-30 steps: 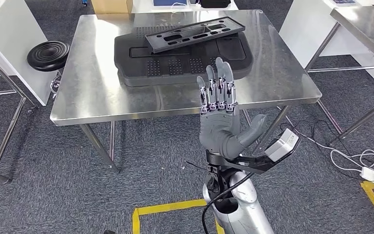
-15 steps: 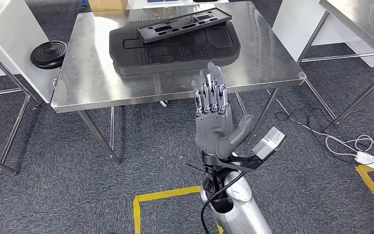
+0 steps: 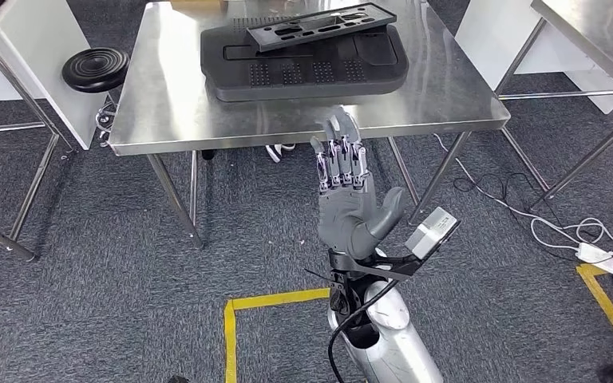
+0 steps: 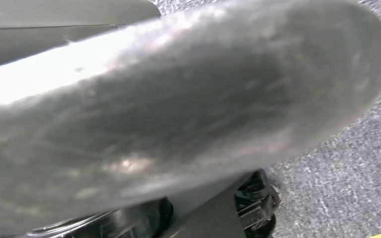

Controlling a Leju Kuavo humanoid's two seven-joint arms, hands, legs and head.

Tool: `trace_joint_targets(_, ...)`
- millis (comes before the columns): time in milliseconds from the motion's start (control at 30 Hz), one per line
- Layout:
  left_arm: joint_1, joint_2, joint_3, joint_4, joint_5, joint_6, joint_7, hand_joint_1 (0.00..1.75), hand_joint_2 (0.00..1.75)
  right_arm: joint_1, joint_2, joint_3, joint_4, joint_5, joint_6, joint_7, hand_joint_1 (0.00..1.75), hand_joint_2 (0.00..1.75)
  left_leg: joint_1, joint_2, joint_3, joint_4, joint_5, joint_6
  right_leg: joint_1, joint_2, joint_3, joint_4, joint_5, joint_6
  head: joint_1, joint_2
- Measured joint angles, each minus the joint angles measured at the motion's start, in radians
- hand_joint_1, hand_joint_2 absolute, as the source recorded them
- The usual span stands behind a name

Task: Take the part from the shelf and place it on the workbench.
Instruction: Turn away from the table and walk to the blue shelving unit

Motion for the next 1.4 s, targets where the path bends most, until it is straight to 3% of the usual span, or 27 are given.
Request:
trace_joint_targets(33,0.0,0.0,0.0,0.0,0.0,0.001,0.0,0.0,0.0,0.0,-0.002,0.0,0.002,0.004,-0.006,0.0,0.0,0.0,-0.001,0.001,-0.015,0.0,0.012,0.002,0.0,0.0,-0.012,0.06,-0.028,-0.002,0.0,0.0)
trace_joint_targets(100,0.001,0.001,0.0,0.0,0.0,0.004,-0.001,0.0,0.0,0.0,-0.004,0.0,0.009,0.009,-0.017,0.001,0.0,0.0,-0.003,0.004,-0.048,0.0,0.038,0.001,0.0,0.001,0.001,0.112,-0.032,0.008,0.0,0.0)
trace_joint_targets(167,0.0,0.001,0.0,0.0,-0.001,0.007,-0.003,0.0,0.0,-0.001,-0.006,0.0,0.015,0.011,-0.024,0.001,0.0,0.0,-0.003,0.004,-0.079,0.0,0.065,-0.002,0.003,0.001,0.082,0.035,0.005,0.017,0.0,0.0)
trace_joint_targets(233,0.001,0.0,0.0,0.0,-0.002,0.008,-0.004,0.0,0.0,-0.004,-0.004,0.0,0.02,0.017,-0.033,0.003,0.0,0.0,-0.003,0.004,-0.098,-0.002,0.092,-0.011,0.011,0.0,0.195,-0.112,-0.001,0.006,-0.002,0.0)
trace_joint_targets(300,0.003,0.0,0.0,0.0,-0.002,0.009,-0.006,0.0,0.0,-0.006,-0.002,0.0,0.024,0.023,-0.041,0.004,0.0,0.0,-0.001,0.005,-0.099,-0.016,0.12,-0.024,0.019,0.002,0.242,-0.195,-0.018,-0.007,-0.001,0.0)
trace_joint_targets(400,0.005,0.002,0.0,0.0,-0.003,0.009,-0.007,0.0,0.0,-0.005,-0.002,0.0,0.032,0.026,-0.045,0.004,0.0,0.0,0.002,0.006,-0.097,-0.048,0.154,-0.044,0.015,0.005,0.217,-0.208,0.017,-0.02,0.003,0.0)
trace_joint_targets(433,0.007,0.003,0.001,0.0,-0.004,0.009,-0.007,0.0,0.0,-0.004,-0.001,0.0,0.035,0.026,-0.046,0.004,0.0,0.0,0.002,0.005,-0.103,-0.04,0.129,-0.048,0.011,0.004,0.204,-0.211,0.034,-0.025,0.002,0.0)
trace_joint_targets(467,0.009,0.004,0.001,0.001,-0.004,0.009,-0.007,0.0,0.0,-0.003,0.0,0.0,0.039,0.03,-0.049,0.004,0.0,0.0,0.003,0.005,-0.112,-0.01,0.08,-0.052,0.006,0.004,0.191,-0.213,0.051,-0.031,-0.001,0.0)
trace_joint_targets(533,0.01,0.006,0.001,0.0,-0.005,0.009,-0.007,0.0,0.0,-0.003,0.001,0.0,0.047,0.047,-0.066,0.005,0.0,0.0,0.004,0.005,-0.13,0.112,-0.045,-0.058,0.005,0.004,0.159,-0.212,0.082,-0.04,-0.006,0.0)
trace_joint_targets(567,0.01,0.007,0.001,0.0,-0.007,0.009,-0.006,0.0,0.0,-0.002,0.0,0.0,0.054,0.059,-0.078,0.007,0.0,0.0,0.004,0.005,-0.133,0.18,-0.077,-0.061,0.006,0.003,0.142,-0.211,0.097,-0.042,-0.007,0.0)
trace_joint_targets(600,0.01,0.007,0.001,0.0,-0.008,0.008,-0.005,0.0,0.0,-0.001,0.0,0.0,0.063,0.07,-0.088,0.009,0.0,0.0,0.004,0.005,-0.127,0.231,-0.08,-0.064,0.007,0.002,0.122,-0.209,0.112,-0.041,-0.007,0.0)
trace_joint_targets(633,0.01,0.008,0.001,0.0,-0.009,0.008,-0.004,0.0,0.0,0.001,0.0,-0.001,0.075,0.077,-0.097,0.012,0.0,0.0,0.006,0.005,-0.108,0.253,-0.06,-0.066,0.007,0.001,0.102,-0.207,0.126,-0.038,-0.008,0.0)
trace_joint_targets(700,0.008,0.009,0.001,0.0,-0.011,0.008,-0.002,0.0,0.0,0.004,0.001,-0.001,0.104,0.088,-0.107,0.018,0.0,0.0,0.009,0.004,-0.022,0.192,-0.029,-0.071,0.006,0.0,0.065,-0.196,0.148,-0.03,-0.008,0.0)
trace_joint_targets(767,0.002,0.009,0.001,0.0,-0.012,0.008,-0.002,0.0,0.0,0.007,0.003,-0.003,0.136,0.097,-0.115,0.021,0.0,0.0,0.008,-0.001,0.08,0.058,-0.067,-0.069,0.008,0.0,0.038,-0.181,0.164,-0.016,-0.006,0.0)
trace_joint_targets(800,0.0,0.009,0.001,0.0,-0.012,0.008,-0.002,0.0,0.0,0.009,0.005,-0.004,0.153,0.101,-0.119,0.022,0.0,0.0,0.005,-0.004,0.108,0.011,-0.092,-0.064,0.01,0.0,0.032,-0.177,0.172,-0.009,-0.005,0.0)
trace_joint_targets(833,0.0,0.009,0.001,0.0,-0.012,0.009,-0.002,0.0,0.0,0.012,0.006,-0.006,0.172,0.105,-0.124,0.024,0.0,0.0,-0.001,-0.006,0.119,-0.011,-0.099,-0.054,0.01,-0.001,0.028,-0.178,0.181,-0.003,-0.004,0.0)
trace_joint_targets(900,0.001,0.009,0.001,0.0,-0.012,0.01,-0.001,0.0,0.0,0.022,0.007,-0.012,0.221,0.115,-0.143,0.031,0.0,0.0,-0.003,-0.002,0.101,-0.017,-0.082,-0.028,0.007,-0.001,0.022,-0.18,0.192,0.009,-0.004,0.0)
trace_joint_targets(967,0.002,0.011,0.002,0.0,-0.011,0.011,-0.001,0.0,0.0,0.039,0.007,-0.027,0.275,0.133,-0.17,0.035,0.0,0.0,-0.003,0.002,0.072,-0.022,-0.054,-0.006,0.006,0.002,0.0,-0.138,0.138,0.005,-0.002,0.0)
trace_joint_targets(1033,0.003,0.012,0.006,0.0,-0.01,0.013,-0.001,0.0,0.0,0.056,0.006,-0.047,0.341,0.157,-0.202,0.031,0.0,0.0,-0.004,0.003,0.035,-0.022,-0.023,0.001,0.005,0.003,-0.03,-0.029,0.033,-0.011,0.001,0.0)
trace_joint_targets(1067,0.004,0.012,0.008,0.0,-0.01,0.014,-0.002,0.0,0.0,0.063,0.004,-0.058,0.377,0.168,-0.217,0.025,0.0,0.0,-0.005,0.004,0.014,-0.022,-0.007,0.001,0.006,0.003,-0.038,0.035,-0.003,-0.012,0.002,0.0)
trace_joint_targets(1100,0.006,0.012,0.011,0.0,-0.01,0.015,-0.003,0.0,0.0,0.07,0.002,-0.07,0.416,0.176,-0.229,0.017,0.0,0.0,-0.006,0.005,-0.007,-0.021,0.009,0.001,0.006,0.004,-0.034,0.084,-0.014,-0.008,0.001,0.0)
trace_joint_targets(1133,0.008,0.012,0.014,0.0,-0.009,0.016,-0.003,0.0,0.0,0.078,0.0,-0.084,0.453,0.18,-0.241,0.009,0.0,0.0,-0.007,0.006,-0.028,-0.021,0.025,0.001,0.008,0.004,-0.018,0.111,-0.003,0.002,0.001,0.0)
trace_joint_targets(1200,0.011,0.012,0.02,0.0,-0.008,0.018,-0.006,0.0,0.0,0.093,-0.002,-0.12,0.524,0.184,-0.27,-0.005,0.0,0.0,-0.008,0.008,-0.064,-0.02,0.056,-0.002,0.014,0.004,0.067,0.062,0.04,0.013,0.001,0.0)
trace_joint_targets(1267,0.014,0.011,0.024,0.0,-0.005,0.019,-0.01,0.0,0.0,0.103,0.0,-0.163,0.579,0.185,-0.305,-0.015,0.0,0.0,-0.009,0.008,-0.083,-0.02,0.083,-0.008,0.024,0.002,0.201,-0.103,0.019,-0.005,0.001,0.0)
trace_joint_targets(1300,0.016,0.01,0.026,0.0,-0.004,0.019,-0.012,0.0,0.0,0.104,0.0,-0.186,0.607,0.187,-0.32,-0.019,0.0,0.0,-0.009,0.009,-0.085,-0.023,0.097,-0.013,0.028,0.001,0.247,-0.172,-0.002,-0.016,-0.001,0.0)
trace_joint_targets(1333,0.017,0.01,0.027,0.0,-0.003,0.02,-0.013,0.0,0.0,0.105,-0.001,-0.21,0.636,0.189,-0.333,-0.025,0.0,0.0,-0.008,0.011,-0.083,-0.03,0.111,-0.02,0.032,0.001,0.274,-0.218,-0.018,-0.025,-0.001,0.0)
trace_joint_targets(1400,0.021,0.01,0.03,0.001,-0.002,0.022,-0.015,0.0,0.0,0.11,-0.004,-0.262,0.705,0.197,-0.346,-0.041,0.0,0.0,-0.005,0.013,-0.079,-0.052,0.136,-0.033,0.03,0.0,0.266,-0.235,-0.001,-0.033,-0.002,0.0)
